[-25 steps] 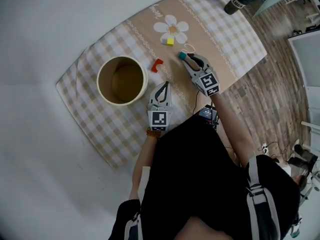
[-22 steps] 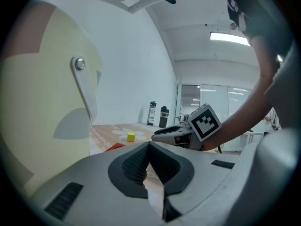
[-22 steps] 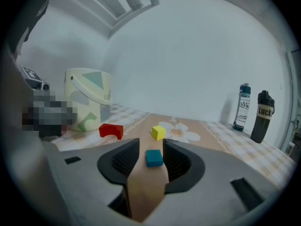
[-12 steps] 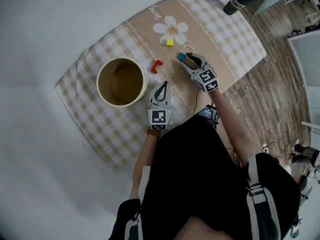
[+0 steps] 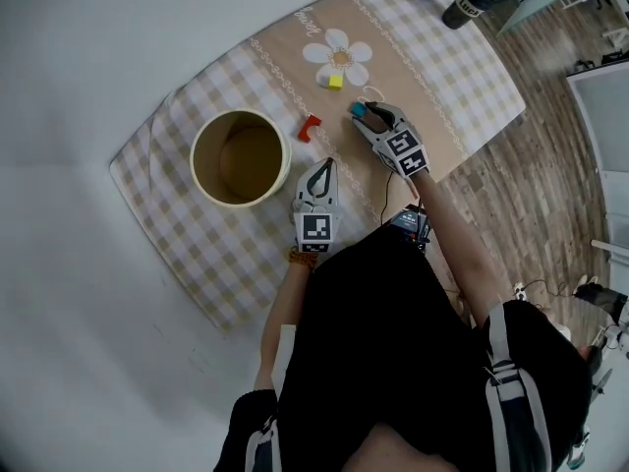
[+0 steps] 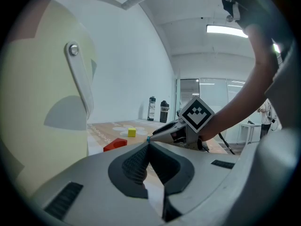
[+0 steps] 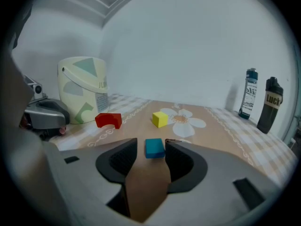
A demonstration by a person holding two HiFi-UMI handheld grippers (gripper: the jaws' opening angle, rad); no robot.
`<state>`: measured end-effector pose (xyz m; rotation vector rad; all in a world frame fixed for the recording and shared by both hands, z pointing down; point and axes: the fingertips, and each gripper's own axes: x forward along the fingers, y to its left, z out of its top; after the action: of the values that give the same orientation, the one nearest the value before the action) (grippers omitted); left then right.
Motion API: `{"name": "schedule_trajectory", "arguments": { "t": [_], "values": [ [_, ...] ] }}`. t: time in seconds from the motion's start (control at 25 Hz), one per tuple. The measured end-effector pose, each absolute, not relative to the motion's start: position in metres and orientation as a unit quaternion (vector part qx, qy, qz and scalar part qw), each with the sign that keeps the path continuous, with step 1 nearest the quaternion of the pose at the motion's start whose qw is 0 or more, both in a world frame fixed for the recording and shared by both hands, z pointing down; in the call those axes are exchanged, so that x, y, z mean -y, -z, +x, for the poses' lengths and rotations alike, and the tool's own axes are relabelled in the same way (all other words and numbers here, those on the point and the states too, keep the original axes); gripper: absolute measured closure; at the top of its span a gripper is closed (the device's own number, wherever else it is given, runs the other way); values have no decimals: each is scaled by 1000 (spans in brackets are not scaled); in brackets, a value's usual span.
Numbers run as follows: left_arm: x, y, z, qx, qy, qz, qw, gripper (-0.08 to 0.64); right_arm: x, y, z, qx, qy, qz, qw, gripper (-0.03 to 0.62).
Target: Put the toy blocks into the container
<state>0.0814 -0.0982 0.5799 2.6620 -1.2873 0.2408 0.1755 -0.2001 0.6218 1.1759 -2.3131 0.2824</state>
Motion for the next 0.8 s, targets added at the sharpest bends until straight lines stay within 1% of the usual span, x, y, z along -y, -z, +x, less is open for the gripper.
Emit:
{"name": "schedule_trajectory", "arguments": {
  "t": [0.32,0.4,0.44,0.48,0.8],
  "values": [
    [99,-583,81,432,-87,893,94,558,200,-632,173,838,-100,436,312,400],
    [98,-583,81,432,-87,893,94,558,201,-633,174,837,-99,438,314,402],
    [98,-582,81,431,-86,893,94,558,201,-633,175,836,-99,440,313,415],
    [98,-582,81,431,-86,893,94,558,201,-632,176,835,-99,443,311,461],
    [95,-583,85,425,-96,896,82,558,202,-628,178,836,-98,448,303,459]
  ]
}}
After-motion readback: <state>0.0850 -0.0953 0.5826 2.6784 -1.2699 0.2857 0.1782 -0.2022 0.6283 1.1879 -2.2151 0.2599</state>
